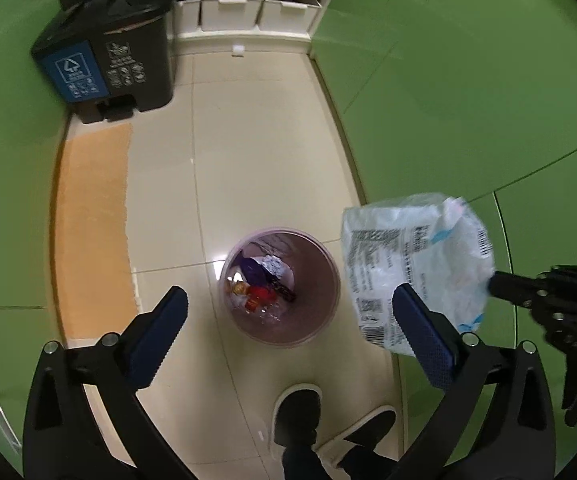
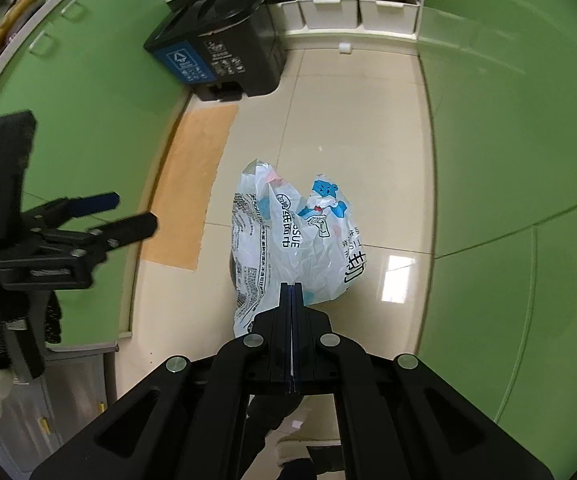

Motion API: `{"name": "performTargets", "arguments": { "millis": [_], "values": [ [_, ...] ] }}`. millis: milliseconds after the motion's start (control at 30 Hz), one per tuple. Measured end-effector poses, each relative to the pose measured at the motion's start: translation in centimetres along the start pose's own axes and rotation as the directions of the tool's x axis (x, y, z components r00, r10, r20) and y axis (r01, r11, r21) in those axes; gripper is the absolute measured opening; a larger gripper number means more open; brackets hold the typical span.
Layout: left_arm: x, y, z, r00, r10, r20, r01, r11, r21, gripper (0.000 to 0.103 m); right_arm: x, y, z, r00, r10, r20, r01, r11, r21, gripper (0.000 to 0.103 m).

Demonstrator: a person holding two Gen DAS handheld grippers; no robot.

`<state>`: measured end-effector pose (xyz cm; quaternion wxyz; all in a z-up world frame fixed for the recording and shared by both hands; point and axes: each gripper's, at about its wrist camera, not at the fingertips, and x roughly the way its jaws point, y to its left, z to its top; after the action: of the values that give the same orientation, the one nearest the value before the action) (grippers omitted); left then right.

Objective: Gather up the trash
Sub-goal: 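Carry walnut and bag over the pink bin and open both tools, then swing both tools back toward the counter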

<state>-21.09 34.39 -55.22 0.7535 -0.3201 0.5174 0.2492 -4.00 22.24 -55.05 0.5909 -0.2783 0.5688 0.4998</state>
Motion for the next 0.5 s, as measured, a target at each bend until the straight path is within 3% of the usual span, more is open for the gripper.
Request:
{"name": "performTargets", "arguments": {
  "millis": [167,267,300,333,367,500],
  "values": [
    [-0.9,2.0,0.2,1.000,0.016,0.026,-0.016,1.000,-0.025,0.100,2.2,1.0,0.6,1.000,0.013,-0.014,-0.013,1.000,-0.016,0.000],
    [-1.6,2.9,-0.1,0.999,0.023,0.044,-0.021,0.999,-0.045,0.100,3.4,1.3,0.7,1.000,0.003,-0.016,-0.003,0.999,-0.033,0.011],
    [-1.6,3.1,-0.1,0.999,0.025,0.048,-0.023,0.999,-0.047,0.100,3.7,1.3,0.7,1.000,-0.007,-0.014,0.007,0.999,-0.033,0.037],
    [-1.7,3.3,-0.2,0.998,0.029,0.051,-0.026,0.998,-0.048,0.100,3.8,1.3,0.6,1.000,-0.006,-0.007,0.006,1.000,-0.028,0.080],
    [-1.6,3.5,-0.2,0.998,0.030,0.052,-0.028,0.998,-0.050,0.100,3.7,1.2,0.6,1.000,0.005,0.017,-0.005,1.000,-0.017,0.091],
    [-1.5,3.6,-0.8,0.998,0.037,0.048,-0.034,0.998,-0.056,0.100,4.0,1.1,0.6,1.000,-0.012,0.006,0.012,1.000,-0.007,0.095]
  ]
}}
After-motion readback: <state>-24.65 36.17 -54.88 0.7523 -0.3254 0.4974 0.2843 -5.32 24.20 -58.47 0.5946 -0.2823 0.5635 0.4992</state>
